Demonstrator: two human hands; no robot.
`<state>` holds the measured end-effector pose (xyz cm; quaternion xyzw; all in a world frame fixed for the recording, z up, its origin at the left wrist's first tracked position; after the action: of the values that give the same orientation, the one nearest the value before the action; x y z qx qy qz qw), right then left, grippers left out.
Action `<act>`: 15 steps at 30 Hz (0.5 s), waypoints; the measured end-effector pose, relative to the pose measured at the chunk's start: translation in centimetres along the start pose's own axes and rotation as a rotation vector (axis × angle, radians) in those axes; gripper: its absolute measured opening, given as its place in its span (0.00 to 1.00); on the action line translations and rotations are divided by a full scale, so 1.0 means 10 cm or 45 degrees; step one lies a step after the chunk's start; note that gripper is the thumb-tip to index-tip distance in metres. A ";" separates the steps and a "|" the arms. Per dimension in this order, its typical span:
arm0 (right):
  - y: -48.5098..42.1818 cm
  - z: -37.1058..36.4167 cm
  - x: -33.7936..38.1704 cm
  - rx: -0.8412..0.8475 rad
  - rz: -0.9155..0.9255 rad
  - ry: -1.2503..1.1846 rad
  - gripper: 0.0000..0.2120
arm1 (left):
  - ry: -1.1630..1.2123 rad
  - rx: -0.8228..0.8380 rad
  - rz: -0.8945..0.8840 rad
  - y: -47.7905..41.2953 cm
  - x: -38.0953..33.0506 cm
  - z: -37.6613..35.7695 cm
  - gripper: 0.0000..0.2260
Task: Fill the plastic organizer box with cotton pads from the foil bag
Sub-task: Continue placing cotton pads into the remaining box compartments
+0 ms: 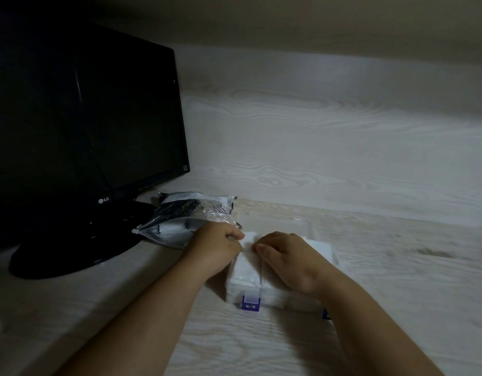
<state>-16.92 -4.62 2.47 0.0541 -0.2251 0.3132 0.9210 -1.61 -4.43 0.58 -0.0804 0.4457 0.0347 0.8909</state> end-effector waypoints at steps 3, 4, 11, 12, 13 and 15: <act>0.00 -0.02 0.02 0.023 -0.019 0.063 0.17 | 0.032 0.054 0.039 0.00 0.03 -0.02 0.09; -0.01 -0.02 0.01 0.029 -0.035 0.082 0.18 | 0.032 0.067 0.053 0.00 0.04 -0.03 0.09; 0.00 -0.03 0.04 0.042 -0.039 0.099 0.20 | -0.036 0.115 0.070 0.02 0.05 -0.05 0.07; 0.00 -0.02 0.04 0.047 -0.027 0.087 0.20 | -0.032 0.125 0.063 0.02 0.05 -0.06 0.06; 0.01 -0.02 0.04 0.041 -0.013 0.073 0.20 | -0.021 0.136 0.048 0.03 0.04 -0.07 0.07; 0.03 0.02 0.05 -0.008 0.024 0.043 0.21 | 0.002 0.129 0.018 0.02 0.03 -0.07 0.08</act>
<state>-16.83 -4.20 2.82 0.0437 -0.2110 0.3219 0.9219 -2.01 -4.31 -0.08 -0.0321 0.4482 0.0182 0.8932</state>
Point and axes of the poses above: each hand's wrist, its own y-axis away from the middle knuckle, its own z-axis out of the back of the hand, x = y × z, the point moved 8 cm from there along -y, towards the middle knuckle, and after that the axes turned 8 degrees about x, right-handed, at the moved point
